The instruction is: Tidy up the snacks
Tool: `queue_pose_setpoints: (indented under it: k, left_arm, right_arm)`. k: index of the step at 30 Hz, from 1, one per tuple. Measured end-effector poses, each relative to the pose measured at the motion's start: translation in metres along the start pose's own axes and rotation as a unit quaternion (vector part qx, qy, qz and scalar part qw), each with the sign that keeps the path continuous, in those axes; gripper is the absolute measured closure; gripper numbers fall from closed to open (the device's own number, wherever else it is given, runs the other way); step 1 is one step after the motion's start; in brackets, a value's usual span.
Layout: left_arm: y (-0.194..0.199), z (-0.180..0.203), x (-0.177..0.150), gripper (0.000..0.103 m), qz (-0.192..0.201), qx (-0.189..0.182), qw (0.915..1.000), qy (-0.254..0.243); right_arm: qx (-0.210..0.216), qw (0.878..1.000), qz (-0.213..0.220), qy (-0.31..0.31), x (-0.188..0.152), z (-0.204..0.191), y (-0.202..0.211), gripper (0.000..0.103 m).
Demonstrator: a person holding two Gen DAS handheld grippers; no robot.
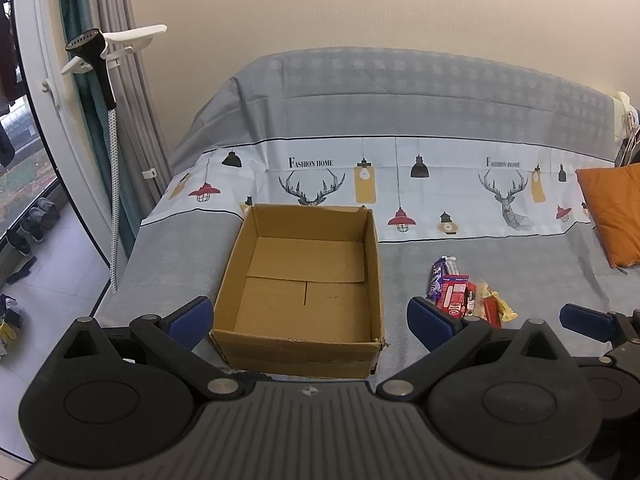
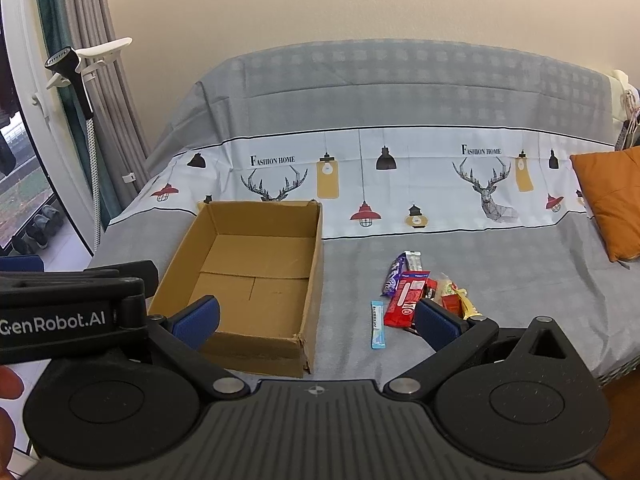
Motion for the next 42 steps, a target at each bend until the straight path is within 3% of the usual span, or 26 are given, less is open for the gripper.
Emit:
queue_pose_setpoints:
  k: [14, 25, 29, 32, 34, 38, 42]
  left_arm:
    - [-0.021, -0.003, -0.008, 0.000, -0.017, 0.002, 0.9999, -0.002]
    - [-0.082, 0.028, -0.023, 0.000, -0.057, -0.013, 0.9982, -0.018]
    - [-0.119, 0.057, -0.034, 0.000, -0.067, -0.032, 0.9966, -0.036]
    - [-0.148, 0.081, -0.043, 0.000, -0.054, -0.042, 0.9968, -0.043]
    - [-0.168, 0.094, -0.046, 0.000, -0.052, -0.054, 0.9965, -0.038]
    - [-0.217, 0.125, -0.055, 0.000, -0.033, -0.129, 0.9911, -0.005]
    - [-0.270, 0.163, -0.065, 0.000, -0.036, -0.127, 0.9907, -0.034]
  right_arm:
    - [0.004, 1.000, -0.018, 0.001, -0.008, 0.000, -0.020, 0.000]
    - [-0.001, 0.999, -0.037, -0.006, -0.029, 0.029, -0.069, 0.000]
    - [0.008, 0.999, -0.033, -0.018, -0.044, 0.059, -0.101, 0.000]
    - [0.035, 0.998, -0.020, -0.051, -0.060, 0.094, -0.128, 0.000]
    - [0.022, 0.998, -0.002, -0.067, -0.072, 0.125, -0.145, 0.000]
    - [-0.031, 0.998, 0.012, -0.047, -0.089, 0.187, -0.186, 0.000]
    - [-0.011, 0.998, 0.035, -0.054, -0.097, 0.232, -0.219, 0.004]
Point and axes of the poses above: each gripper's, at about its wrist camera, not at the fingertips, and y roughly against the way its jaws point, z to its right, x to its top, the point moved 6 cm from there along -y, roughly the way its jaws point, and after that the axes turned 1 degree about -y, right-handed, at the moved point
